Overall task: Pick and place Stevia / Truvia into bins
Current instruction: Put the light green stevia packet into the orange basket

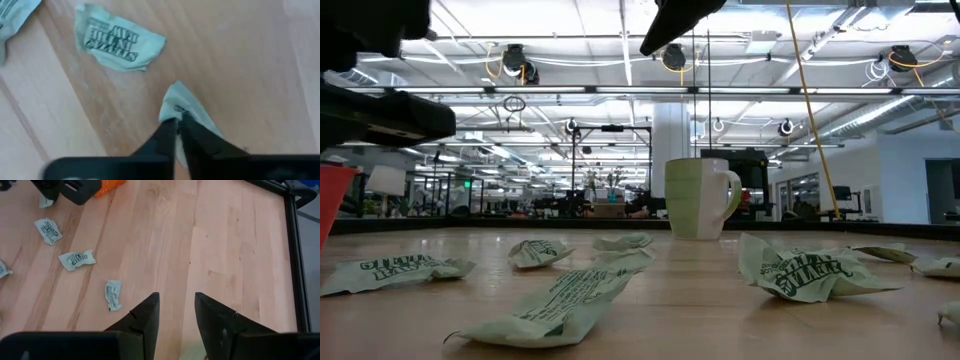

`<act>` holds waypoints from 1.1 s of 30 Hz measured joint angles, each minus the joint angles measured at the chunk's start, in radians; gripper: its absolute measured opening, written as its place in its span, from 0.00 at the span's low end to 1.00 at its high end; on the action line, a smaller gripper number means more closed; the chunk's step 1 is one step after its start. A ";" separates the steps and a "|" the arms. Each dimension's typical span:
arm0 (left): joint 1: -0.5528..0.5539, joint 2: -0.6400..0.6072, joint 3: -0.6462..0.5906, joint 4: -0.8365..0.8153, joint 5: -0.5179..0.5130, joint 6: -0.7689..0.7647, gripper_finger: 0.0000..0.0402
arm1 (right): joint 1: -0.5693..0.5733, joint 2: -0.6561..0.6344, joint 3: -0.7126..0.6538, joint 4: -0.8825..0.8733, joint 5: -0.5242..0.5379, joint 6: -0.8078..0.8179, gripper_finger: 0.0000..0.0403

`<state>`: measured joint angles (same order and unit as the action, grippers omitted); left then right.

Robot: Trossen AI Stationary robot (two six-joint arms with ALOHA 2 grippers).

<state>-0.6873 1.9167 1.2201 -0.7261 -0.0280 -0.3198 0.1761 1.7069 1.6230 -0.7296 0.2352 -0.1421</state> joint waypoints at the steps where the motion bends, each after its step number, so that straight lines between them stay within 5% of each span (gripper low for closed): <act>1: 0.005 0.001 0.011 -0.020 -0.002 0.000 0.03 | 0.000 0.000 0.000 -0.001 0.000 0.000 0.29; 8: 0.032 0.001 0.234 -0.416 -0.097 -0.012 0.01 | 0.000 0.000 0.000 -0.009 0.000 0.000 0.29; 12: 0.037 -0.003 0.376 -0.700 -0.176 -0.138 0.02 | 0.000 0.000 0.000 -0.030 0.000 0.002 0.29; 15: 0.038 -0.022 0.399 -0.847 -0.144 -0.264 0.01 | 0.000 0.000 0.000 -0.076 -0.001 0.044 0.29; 23: -0.024 -0.119 0.221 -0.702 0.068 -0.545 0.03 | 0.019 -0.001 -0.065 -0.176 -0.002 0.138 0.29; 28: -0.057 -0.130 0.133 -0.680 0.082 -0.671 0.02 | 0.030 -0.001 -0.167 -0.136 -0.002 0.139 0.29; 33: -0.039 -0.131 0.074 -0.679 0.112 -0.708 0.14 | 0.029 -0.001 -0.223 -0.080 0.000 0.175 0.29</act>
<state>-0.7260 1.7859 1.2942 -1.4049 0.0839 -1.0283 0.2047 1.7062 1.4000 -0.8092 0.2348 0.0331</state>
